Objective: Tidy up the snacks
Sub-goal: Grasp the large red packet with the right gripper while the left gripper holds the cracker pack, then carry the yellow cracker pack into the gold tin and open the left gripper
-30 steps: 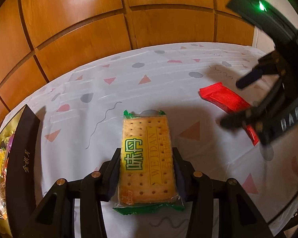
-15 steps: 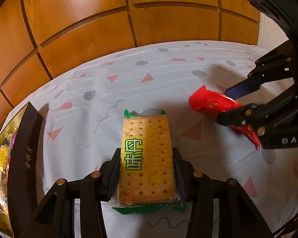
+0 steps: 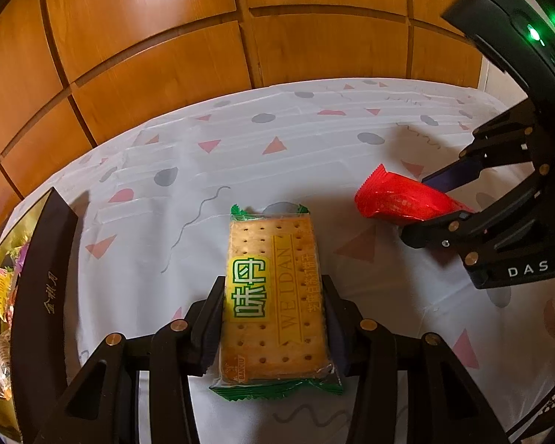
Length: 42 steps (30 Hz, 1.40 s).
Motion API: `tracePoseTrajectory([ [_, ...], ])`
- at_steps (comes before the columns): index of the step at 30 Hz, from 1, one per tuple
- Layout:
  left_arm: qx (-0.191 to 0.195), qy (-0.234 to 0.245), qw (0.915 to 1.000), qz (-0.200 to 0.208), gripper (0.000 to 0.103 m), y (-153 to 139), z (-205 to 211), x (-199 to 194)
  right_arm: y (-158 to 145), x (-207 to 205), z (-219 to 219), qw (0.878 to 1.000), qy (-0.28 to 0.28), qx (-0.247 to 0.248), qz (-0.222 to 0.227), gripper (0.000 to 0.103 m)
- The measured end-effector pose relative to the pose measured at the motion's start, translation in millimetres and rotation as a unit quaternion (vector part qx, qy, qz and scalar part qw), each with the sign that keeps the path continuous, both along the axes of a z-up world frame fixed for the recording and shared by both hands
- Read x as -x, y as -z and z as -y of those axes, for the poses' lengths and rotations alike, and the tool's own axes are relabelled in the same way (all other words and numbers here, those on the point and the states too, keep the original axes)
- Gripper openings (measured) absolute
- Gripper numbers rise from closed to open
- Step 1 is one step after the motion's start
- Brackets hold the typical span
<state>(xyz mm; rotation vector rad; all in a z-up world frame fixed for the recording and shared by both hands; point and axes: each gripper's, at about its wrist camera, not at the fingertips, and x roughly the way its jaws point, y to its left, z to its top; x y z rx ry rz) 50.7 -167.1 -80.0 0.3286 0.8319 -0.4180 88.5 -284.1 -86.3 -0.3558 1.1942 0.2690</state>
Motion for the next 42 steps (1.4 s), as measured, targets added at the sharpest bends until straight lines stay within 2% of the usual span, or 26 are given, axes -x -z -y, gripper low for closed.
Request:
tracePoseTrajectory([
  [8, 0.013, -0.003, 0.9995, -0.029, 0.047, -4.1, -2.5, -6.2, -3.7, 13.3, 6.9, 1.000, -0.013, -0.007, 0.011, 0.048],
  [10, 0.019, -0.005, 0.9990, -0.039, 0.047, -6.0, -4.2, -7.9, -5.0, 17.5, 4.6, 1.000, -0.022, -0.006, 0.016, 0.042],
  [15, 0.038, -0.020, 0.9970, -0.064, 0.047, -13.6, -14.6, -9.3, -4.3, 19.9, 2.3, 1.000, -0.023, -0.009, 0.017, 0.042],
  [31, 0.094, -0.045, 0.9938, -0.037, 0.047, -67.3, -66.6, 7.4, -1.1, 23.5, 0.2, 0.999, -0.027, -0.008, 0.032, 0.045],
  [42, 0.115, -0.131, 0.9845, -0.021, 0.047, -88.6, -145.2, -2.2, -3.5, 31.3, -3.9, 0.999, -0.023, 0.003, 0.042, 0.045],
])
